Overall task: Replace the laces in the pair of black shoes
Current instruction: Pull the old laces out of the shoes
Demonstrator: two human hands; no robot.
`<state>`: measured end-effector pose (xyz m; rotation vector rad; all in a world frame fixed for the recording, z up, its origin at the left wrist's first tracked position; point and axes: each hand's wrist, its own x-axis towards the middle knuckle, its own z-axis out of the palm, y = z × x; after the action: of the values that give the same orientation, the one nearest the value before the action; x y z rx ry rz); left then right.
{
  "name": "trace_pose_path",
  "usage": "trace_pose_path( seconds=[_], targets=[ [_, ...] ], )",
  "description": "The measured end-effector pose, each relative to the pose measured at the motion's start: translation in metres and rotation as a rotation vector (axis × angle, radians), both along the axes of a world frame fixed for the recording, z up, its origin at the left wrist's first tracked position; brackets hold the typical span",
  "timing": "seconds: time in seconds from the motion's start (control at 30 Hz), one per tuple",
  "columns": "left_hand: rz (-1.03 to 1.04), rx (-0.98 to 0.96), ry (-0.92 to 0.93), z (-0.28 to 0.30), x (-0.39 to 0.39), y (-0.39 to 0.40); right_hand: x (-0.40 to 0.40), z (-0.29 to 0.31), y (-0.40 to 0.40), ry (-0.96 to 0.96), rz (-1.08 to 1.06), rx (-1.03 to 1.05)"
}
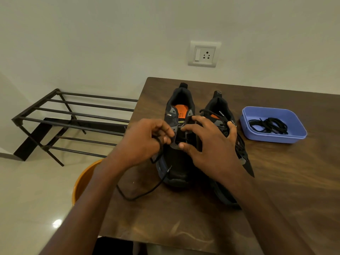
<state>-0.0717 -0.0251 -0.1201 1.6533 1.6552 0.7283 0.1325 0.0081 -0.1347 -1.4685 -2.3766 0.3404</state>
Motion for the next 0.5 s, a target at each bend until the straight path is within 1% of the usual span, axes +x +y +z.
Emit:
trace_pose_path(
  seconds=[0.07, 0.13, 0.23, 0.3, 0.33, 0.37, 0.43, 0.47, 0.5],
  targets=[
    [-0.062, -0.050, 0.232, 0.005, -0.003, -0.003, -0.007, 0.001, -0.001, 0.044, -0.045, 0.073],
    [-0.130, -0.160, 0.384, 0.013, -0.007, -0.007, -0.016, 0.002, -0.003, 0.021, -0.054, 0.081],
    [-0.238, -0.335, 0.401, 0.026, -0.015, -0.014, -0.024, 0.000, -0.005, -0.034, -0.072, 0.049],
    [-0.274, -0.365, 0.432, 0.032, -0.017, -0.018, -0.026, -0.001, -0.005, -0.034, -0.096, 0.062],
    [-0.259, -0.327, 0.415, 0.033, -0.018, -0.018, -0.027, -0.002, -0.005, -0.032, -0.109, 0.063],
    [-0.238, -0.261, 0.353, 0.033, -0.019, -0.018, -0.028, -0.002, -0.004, -0.025, -0.122, 0.063],
    [-0.162, -0.067, 0.132, 0.030, -0.015, -0.015, -0.029, -0.004, -0.003, 0.001, -0.138, 0.067],
    [-0.100, 0.049, 0.060, 0.027, -0.012, -0.012, -0.030, -0.004, -0.003, 0.013, -0.143, 0.070],
    [-0.055, 0.154, 0.055, 0.021, -0.009, -0.009, -0.031, -0.005, -0.004, 0.023, -0.146, 0.069]
  ],
)
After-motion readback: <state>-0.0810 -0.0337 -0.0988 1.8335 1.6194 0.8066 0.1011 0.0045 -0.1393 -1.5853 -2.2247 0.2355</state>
